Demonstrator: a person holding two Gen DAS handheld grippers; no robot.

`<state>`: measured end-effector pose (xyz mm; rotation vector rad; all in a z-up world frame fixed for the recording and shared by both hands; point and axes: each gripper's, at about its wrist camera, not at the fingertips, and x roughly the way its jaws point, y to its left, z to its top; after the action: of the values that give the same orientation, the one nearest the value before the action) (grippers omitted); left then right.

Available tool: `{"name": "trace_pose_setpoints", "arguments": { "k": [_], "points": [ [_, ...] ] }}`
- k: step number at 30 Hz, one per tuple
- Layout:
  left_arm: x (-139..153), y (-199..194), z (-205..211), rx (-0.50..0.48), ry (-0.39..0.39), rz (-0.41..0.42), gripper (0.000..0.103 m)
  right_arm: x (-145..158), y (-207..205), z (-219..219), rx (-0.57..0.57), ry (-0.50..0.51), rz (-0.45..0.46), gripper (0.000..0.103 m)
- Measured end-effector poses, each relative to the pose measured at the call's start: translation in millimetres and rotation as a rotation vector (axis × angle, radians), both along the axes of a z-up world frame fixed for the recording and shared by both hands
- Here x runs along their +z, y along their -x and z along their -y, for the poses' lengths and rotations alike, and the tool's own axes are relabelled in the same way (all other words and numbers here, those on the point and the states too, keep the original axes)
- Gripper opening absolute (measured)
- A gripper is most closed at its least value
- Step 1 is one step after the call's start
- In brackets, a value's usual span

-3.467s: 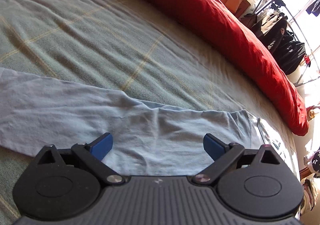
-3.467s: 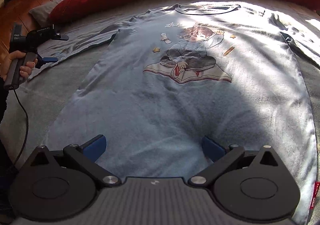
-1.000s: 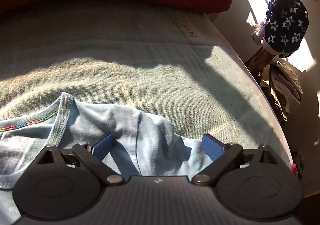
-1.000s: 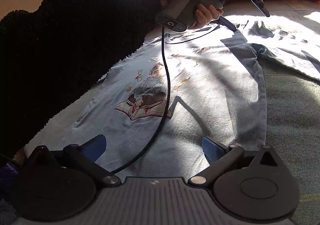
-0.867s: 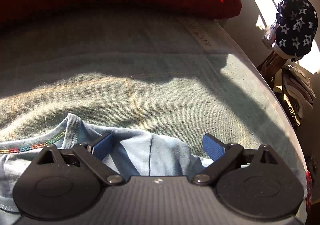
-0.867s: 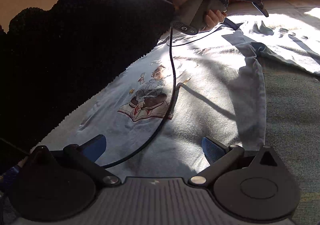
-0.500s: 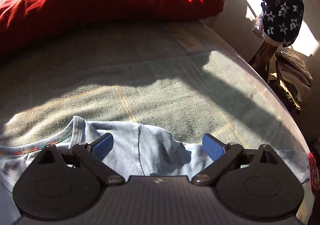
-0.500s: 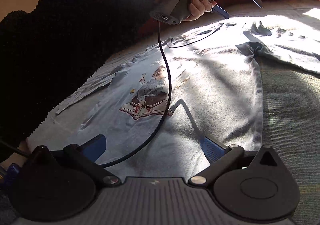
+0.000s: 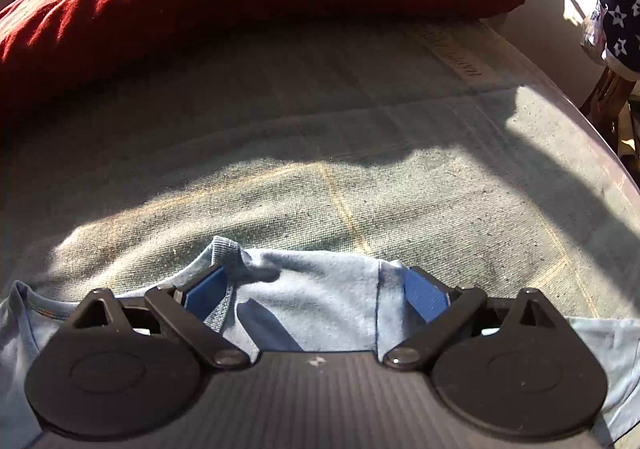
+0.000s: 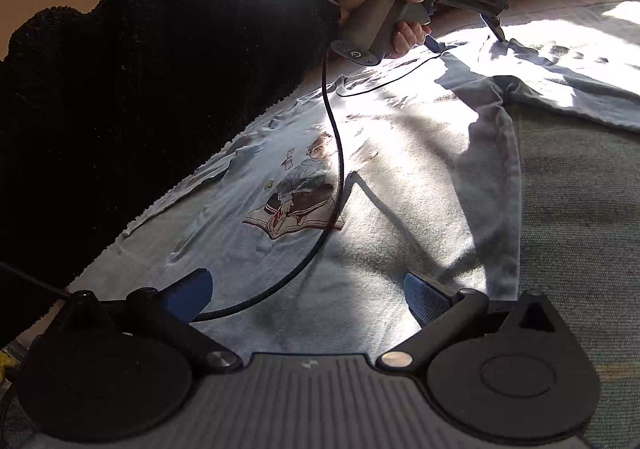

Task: Fold clothes
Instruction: 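Move the left tool over the collar and shoulder seam, then bring the left tool back over the shirt hem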

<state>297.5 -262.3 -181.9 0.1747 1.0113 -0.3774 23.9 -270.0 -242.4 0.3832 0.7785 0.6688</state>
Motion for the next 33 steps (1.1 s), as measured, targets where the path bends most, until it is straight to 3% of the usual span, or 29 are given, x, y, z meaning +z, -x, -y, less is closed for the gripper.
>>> {"name": "trace_pose_setpoints", "arguments": {
  "k": [6,11,17,20,24,26,29,33],
  "points": [
    [33.8,37.2,-32.5,0.000,-0.093,0.023,0.095,8.7,7.5,-13.6,-0.015,0.084,0.027,0.103],
    [64.5,87.9,-79.6,-0.003,-0.107,0.040,0.095,26.7,24.5,-28.1,-0.015,0.117,0.055,0.103],
    [60.5,151.4,-122.7,-0.002,-0.142,-0.027,0.095,45.8,61.2,-41.1,0.009,0.160,0.050,0.103],
    [58.1,183.8,-138.9,-0.016,-0.106,-0.040,0.096,58.7,79.1,-42.1,-0.016,0.188,0.070,0.103],
    [61.4,211.5,-159.1,0.001,-0.032,-0.043,0.095,72.7,94.2,-32.1,-0.074,0.140,0.095,0.103],
    [57.8,223.7,-168.2,0.013,-0.005,-0.042,0.096,75.9,100.0,-33.0,-0.046,0.118,0.097,0.103],
    [47.8,242.6,-181.0,0.030,0.025,-0.046,0.096,72.4,106.4,-42.2,-0.064,0.167,0.118,0.103],
    [32.9,270.3,-199.0,0.052,0.061,-0.044,0.096,46.5,96.8,-50.9,-0.100,0.257,0.058,0.103]
  ]
}}
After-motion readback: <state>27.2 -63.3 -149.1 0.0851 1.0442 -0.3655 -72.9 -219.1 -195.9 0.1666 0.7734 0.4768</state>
